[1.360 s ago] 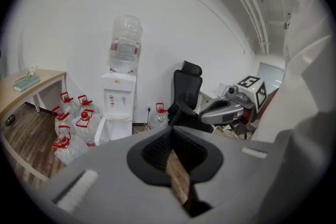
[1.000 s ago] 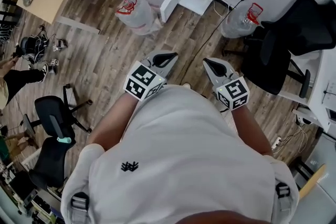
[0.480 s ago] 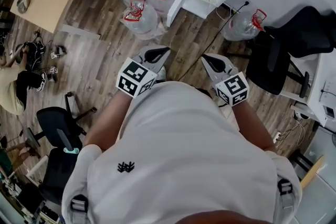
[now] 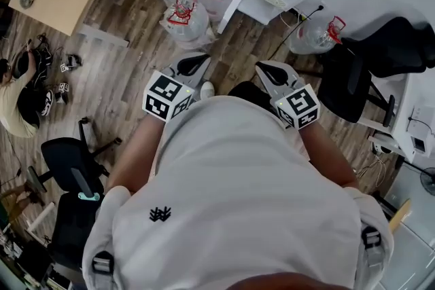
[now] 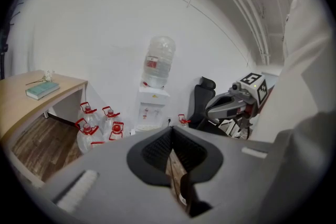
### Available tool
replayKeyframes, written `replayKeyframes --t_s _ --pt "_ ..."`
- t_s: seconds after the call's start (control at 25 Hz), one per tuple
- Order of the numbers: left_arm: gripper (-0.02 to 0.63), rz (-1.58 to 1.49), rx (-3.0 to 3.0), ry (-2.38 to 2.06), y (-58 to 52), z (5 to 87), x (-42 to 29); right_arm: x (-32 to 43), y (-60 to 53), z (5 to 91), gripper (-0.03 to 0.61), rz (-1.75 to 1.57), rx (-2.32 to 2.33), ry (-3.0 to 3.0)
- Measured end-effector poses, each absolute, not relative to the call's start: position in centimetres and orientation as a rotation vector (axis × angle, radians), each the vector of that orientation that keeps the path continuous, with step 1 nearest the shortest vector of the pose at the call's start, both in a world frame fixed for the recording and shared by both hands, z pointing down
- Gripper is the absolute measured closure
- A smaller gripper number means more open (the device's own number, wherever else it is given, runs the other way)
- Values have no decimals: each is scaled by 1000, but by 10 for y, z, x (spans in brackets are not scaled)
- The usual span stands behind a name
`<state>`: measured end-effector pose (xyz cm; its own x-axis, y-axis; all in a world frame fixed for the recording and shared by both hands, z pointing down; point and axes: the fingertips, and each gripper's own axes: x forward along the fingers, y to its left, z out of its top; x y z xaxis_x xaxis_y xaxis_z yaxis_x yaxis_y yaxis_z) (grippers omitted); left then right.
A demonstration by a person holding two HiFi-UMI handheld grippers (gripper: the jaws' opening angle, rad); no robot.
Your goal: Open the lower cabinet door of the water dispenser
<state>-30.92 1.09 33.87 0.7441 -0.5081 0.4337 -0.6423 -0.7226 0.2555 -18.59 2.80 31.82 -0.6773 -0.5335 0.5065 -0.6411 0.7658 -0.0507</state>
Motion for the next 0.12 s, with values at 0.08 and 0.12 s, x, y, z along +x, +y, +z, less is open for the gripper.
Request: replayKeyframes --t_s 0.08,0.12 --pt "558 451 2543 -901 10 336 -321 -198 24 312 577 286 872 -2489" --pt "558 440 2537 -909 10 335 -327 -204 22 309 577 276 866 -2489"
